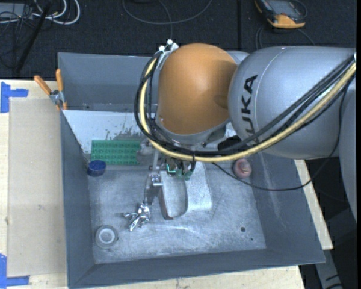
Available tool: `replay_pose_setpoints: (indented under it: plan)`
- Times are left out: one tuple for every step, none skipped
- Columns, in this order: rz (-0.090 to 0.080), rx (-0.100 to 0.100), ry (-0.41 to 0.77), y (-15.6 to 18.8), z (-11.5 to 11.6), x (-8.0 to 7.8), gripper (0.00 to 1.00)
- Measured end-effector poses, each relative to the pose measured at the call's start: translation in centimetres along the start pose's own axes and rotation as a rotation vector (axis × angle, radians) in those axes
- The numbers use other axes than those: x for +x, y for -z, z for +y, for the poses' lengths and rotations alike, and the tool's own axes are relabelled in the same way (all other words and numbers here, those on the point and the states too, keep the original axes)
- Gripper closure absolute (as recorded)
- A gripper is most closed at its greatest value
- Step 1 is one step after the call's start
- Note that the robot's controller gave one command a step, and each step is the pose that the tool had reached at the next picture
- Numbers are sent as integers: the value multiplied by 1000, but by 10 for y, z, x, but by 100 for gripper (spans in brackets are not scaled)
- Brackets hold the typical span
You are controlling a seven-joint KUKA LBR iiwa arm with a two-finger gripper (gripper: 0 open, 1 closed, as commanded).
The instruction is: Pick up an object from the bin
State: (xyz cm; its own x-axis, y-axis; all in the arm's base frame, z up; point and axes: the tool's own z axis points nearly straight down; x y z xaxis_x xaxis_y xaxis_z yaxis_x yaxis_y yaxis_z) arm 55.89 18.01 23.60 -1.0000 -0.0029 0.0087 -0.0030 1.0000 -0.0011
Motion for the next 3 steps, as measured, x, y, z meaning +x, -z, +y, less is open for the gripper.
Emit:
replay_pose_setpoints:
  plan:
    - [1, 2, -278, -124, -48, 33, 0]
    - [-6, -3, -358, -165, -23, 4, 0]
    - [-13, -9, -362, -161, -22, 2, 100]
